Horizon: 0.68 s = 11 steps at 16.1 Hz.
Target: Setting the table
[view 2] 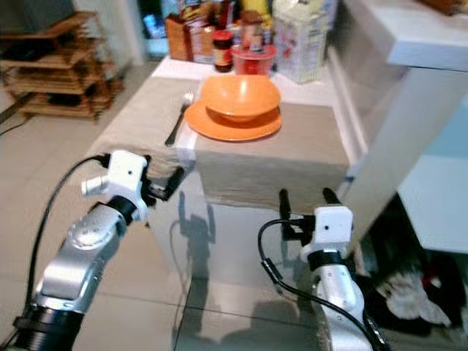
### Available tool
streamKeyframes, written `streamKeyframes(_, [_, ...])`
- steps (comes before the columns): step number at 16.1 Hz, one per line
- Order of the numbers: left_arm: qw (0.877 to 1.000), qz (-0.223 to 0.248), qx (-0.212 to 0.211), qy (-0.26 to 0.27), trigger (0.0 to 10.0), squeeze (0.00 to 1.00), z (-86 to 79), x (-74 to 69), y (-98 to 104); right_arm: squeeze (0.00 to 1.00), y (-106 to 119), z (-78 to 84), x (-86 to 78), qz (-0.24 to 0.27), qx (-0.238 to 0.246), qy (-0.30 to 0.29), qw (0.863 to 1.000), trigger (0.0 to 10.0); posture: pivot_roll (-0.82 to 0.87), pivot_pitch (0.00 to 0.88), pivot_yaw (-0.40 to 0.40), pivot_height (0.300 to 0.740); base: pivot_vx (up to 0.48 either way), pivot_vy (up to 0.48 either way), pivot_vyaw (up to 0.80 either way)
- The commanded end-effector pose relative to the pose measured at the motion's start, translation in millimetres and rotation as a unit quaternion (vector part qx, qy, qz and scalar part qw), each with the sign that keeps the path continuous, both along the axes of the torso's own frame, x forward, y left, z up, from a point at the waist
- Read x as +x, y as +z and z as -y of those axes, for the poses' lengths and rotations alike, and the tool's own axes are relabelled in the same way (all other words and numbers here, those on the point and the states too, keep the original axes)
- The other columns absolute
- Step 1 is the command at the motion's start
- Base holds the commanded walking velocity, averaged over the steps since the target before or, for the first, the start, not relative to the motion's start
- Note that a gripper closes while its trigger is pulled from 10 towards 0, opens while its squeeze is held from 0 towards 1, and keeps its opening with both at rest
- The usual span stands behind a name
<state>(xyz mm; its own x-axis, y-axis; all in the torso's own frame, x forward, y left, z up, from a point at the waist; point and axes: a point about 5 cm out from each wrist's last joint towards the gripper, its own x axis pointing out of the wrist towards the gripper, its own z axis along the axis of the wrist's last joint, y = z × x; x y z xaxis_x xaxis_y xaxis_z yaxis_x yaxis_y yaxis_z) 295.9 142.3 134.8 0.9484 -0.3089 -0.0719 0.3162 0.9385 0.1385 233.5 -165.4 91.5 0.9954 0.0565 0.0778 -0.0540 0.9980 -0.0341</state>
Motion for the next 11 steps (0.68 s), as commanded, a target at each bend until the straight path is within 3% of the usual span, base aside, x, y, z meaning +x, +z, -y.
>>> streamKeyframes(1, [1.0, 0.001, 0.002, 0.009, 10.0, 0.0, -3.0, 0.3, 0, 0.0, 3, -3.9, 1.5, 0.007, -0.002, 0.008, 1.0, 10.0, -0.06, 0.0, 0.016, 0.74, 0.0, 0.0, 0.0])
streamKeyframes(4, [1.0, 0.01, 0.0, 0.007, 10.0, 0.0, -1.5, 0.6, 3, 0.0, 7, -3.1, 2.1, 0.018, -0.012, 0.008, 1.0, 10.0, -0.06, 0.0, 0.016, 0.74, 0.472, 0.0, 0.0])
streamKeyframes(7, [0.999, 0.049, -0.011, 0.002, 10.0, 0.0, 0.2, 2.6, 20, 0.0, 40, 4.8, 8.9, 0.094, -0.034, -0.026, 0.995, 10.0, -0.06, 0.0, 0.017, 0.74, 0.472, 0.0, 0.0])
streamKeyframes(11, [0.998, 0.066, -0.003, -0.018, 10.0, 0.0, 10.0, 6.4, 31, 0.0, 40, 5.7, 9.0, 0.095, -0.03, -0.036, 0.994, 10.0, -0.06, 0.0, 0.017, 0.74, 0.472, 0.0, 0.0])
